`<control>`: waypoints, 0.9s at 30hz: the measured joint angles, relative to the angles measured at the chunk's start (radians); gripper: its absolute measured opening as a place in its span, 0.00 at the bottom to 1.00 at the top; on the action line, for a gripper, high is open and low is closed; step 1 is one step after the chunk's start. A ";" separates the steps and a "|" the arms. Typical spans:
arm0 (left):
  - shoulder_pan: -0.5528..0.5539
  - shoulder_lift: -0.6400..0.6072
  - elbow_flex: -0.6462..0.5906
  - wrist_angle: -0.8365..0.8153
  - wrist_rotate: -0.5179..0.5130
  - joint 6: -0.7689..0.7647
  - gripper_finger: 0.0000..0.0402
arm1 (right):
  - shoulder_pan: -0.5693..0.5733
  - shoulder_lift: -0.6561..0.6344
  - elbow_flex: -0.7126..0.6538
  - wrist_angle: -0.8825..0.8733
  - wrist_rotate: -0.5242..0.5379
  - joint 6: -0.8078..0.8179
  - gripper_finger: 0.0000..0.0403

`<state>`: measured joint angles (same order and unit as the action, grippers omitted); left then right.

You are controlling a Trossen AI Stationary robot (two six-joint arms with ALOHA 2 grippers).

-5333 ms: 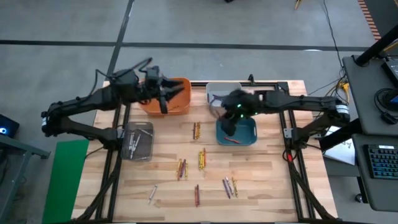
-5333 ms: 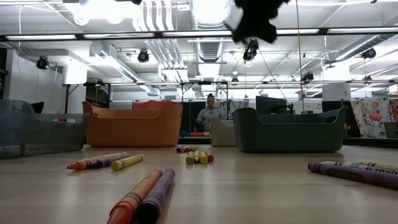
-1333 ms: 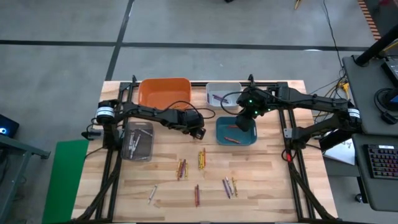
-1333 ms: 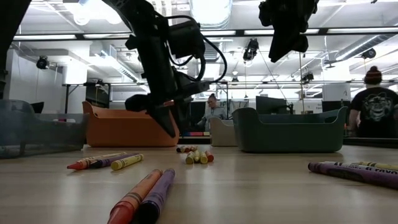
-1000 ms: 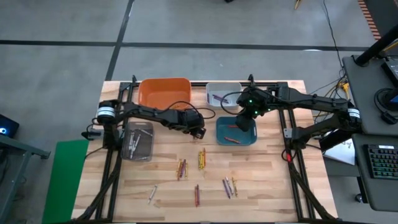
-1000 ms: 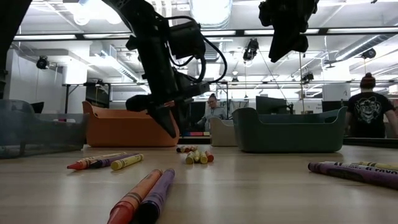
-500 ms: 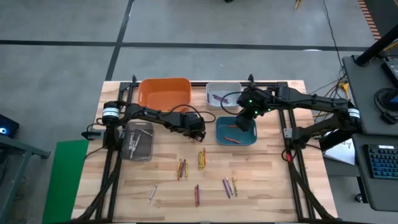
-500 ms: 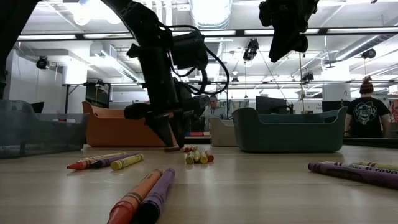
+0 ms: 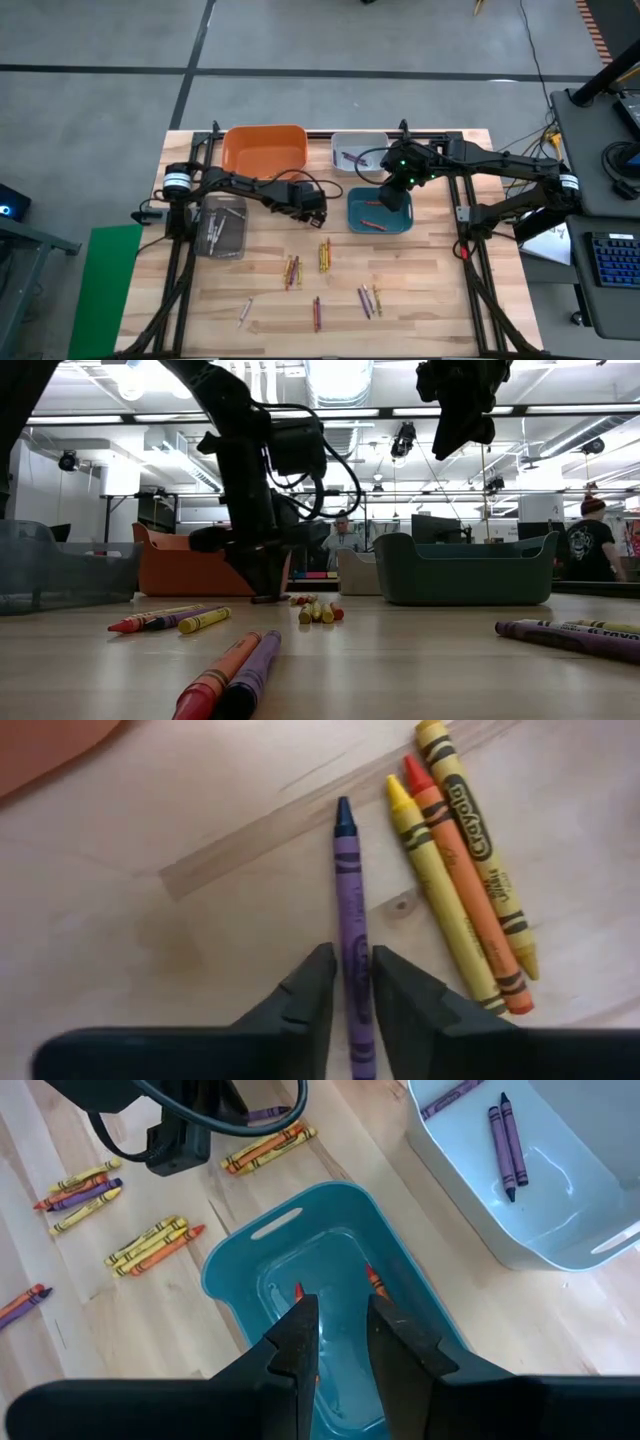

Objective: Sort crayons
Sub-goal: Put the violet crayon into the gray bin

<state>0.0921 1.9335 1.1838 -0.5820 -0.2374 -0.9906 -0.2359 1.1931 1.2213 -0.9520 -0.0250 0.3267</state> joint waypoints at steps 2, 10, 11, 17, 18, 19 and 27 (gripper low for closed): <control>0.000 -0.001 -0.009 -0.001 -0.003 -0.013 0.07 | 0.000 0.000 0.000 0.000 0.000 0.000 0.20; -0.011 -0.020 -0.015 -0.030 0.012 -0.013 0.01 | 0.000 0.000 0.000 0.000 0.000 -0.005 0.20; -0.016 -0.034 -0.017 -0.058 0.022 -0.010 0.01 | 0.000 -0.002 0.000 0.000 0.000 -0.008 0.20; -0.047 -0.195 0.014 -0.146 0.032 0.080 0.00 | 0.000 -0.029 0.000 0.034 0.000 -0.024 0.20; -0.049 -0.227 0.018 -0.144 0.027 0.103 0.00 | 0.000 -0.036 0.000 0.051 0.000 -0.025 0.20; -0.050 -0.259 0.022 -0.141 0.025 0.124 0.00 | 0.000 -0.044 0.000 0.073 0.000 -0.027 0.20; -0.048 -0.550 0.033 0.098 0.019 0.438 0.00 | 0.005 -0.082 0.000 0.335 -0.010 -0.052 0.20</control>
<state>0.0444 1.3838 1.2167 -0.4839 -0.2180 -0.5522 -0.2314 1.1110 1.2209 -0.6167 -0.0348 0.2748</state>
